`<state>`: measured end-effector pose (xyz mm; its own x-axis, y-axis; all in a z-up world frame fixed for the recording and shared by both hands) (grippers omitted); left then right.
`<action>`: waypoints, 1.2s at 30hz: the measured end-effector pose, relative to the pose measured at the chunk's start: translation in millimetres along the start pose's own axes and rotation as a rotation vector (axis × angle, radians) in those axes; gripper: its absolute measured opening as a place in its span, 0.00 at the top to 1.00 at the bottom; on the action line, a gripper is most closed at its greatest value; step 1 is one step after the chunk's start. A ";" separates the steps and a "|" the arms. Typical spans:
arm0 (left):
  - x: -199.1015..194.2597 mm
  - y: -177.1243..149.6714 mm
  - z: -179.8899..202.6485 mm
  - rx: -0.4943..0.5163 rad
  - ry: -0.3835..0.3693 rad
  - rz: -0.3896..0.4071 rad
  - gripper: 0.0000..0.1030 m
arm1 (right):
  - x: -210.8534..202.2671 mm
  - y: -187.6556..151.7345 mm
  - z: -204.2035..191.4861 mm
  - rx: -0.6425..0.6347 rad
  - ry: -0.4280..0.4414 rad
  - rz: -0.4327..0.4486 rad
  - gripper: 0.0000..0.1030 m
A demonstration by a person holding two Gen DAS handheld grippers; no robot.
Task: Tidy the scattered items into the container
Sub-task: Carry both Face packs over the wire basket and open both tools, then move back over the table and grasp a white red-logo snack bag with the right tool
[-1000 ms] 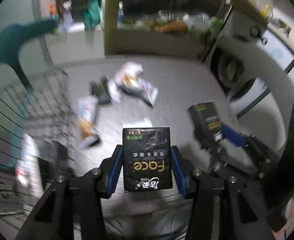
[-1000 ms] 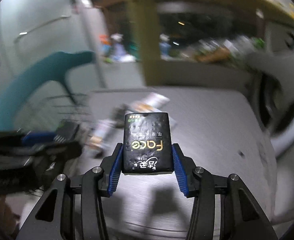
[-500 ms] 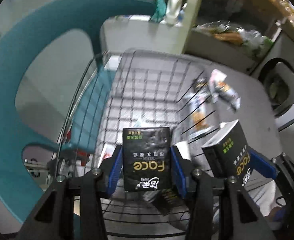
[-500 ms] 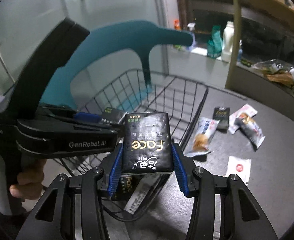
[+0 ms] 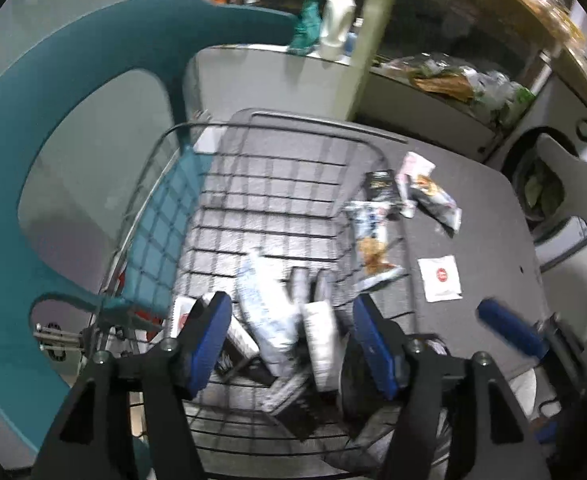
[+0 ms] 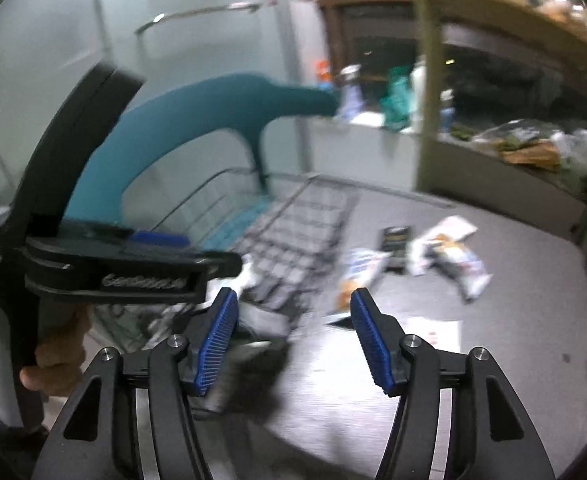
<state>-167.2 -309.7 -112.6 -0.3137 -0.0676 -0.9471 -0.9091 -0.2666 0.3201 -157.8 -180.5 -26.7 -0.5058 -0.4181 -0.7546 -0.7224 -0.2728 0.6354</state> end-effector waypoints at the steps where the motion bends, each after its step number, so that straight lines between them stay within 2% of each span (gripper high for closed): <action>1: -2.0 1.7 8.1 0.011 -0.013 0.004 0.33 | -7.5 -0.4 15.7 0.021 -0.020 0.007 0.43; 4: -6.9 5.5 39.5 0.038 -0.051 0.014 0.33 | -17.8 -8.2 69.2 0.102 -0.120 -0.003 0.40; 8: -2.0 7.0 95.6 0.099 -0.109 0.000 0.33 | -5.5 -35.6 135.6 0.210 -0.220 -0.055 0.40; 13: 33.7 -5.6 160.2 0.167 -0.142 -0.048 0.33 | 28.0 -70.5 197.7 0.285 -0.281 -0.101 0.40; 17: 81.4 -17.6 183.6 0.140 -0.144 -0.125 0.33 | 58.4 -80.7 221.4 0.285 -0.237 -0.115 0.40; 20: 107.0 -20.4 188.9 0.115 -0.131 -0.168 0.33 | 81.2 -71.1 223.5 0.205 -0.191 -0.100 0.40; 26: 134.5 4.4 181.4 -0.038 -0.084 -0.135 0.33 | 118.4 -34.9 225.6 0.079 -0.143 -0.062 0.40; 29: 139.5 21.0 183.2 -0.019 -0.021 -0.106 0.33 | 137.4 -13.8 221.9 -0.003 -0.106 -0.056 0.39; 31: 142.4 28.5 182.6 -0.020 -0.012 -0.104 0.33 | 148.1 -1.8 218.1 -0.070 -0.089 -0.058 0.39; 36: 151.0 40.6 173.3 -0.068 -0.027 -0.107 0.33 | 177.1 15.6 212.5 -0.137 -0.011 -0.097 0.39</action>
<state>-299.0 -164.1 -238.8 -0.2239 -0.0098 -0.9746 -0.9175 -0.3351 0.2142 -358.9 -74.7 -185.3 -0.4424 -0.3745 -0.8149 -0.6973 -0.4277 0.5752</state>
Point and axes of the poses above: each gripper's, at about its wrist camera, not at the fingertips, and x roughly the way its jaws point, z to its right, y to its top, the point moved 7 cm from there along x, roughly the way its jaws point, and after that the axes turned 9 degrees about -z, right-handed, at the moved point
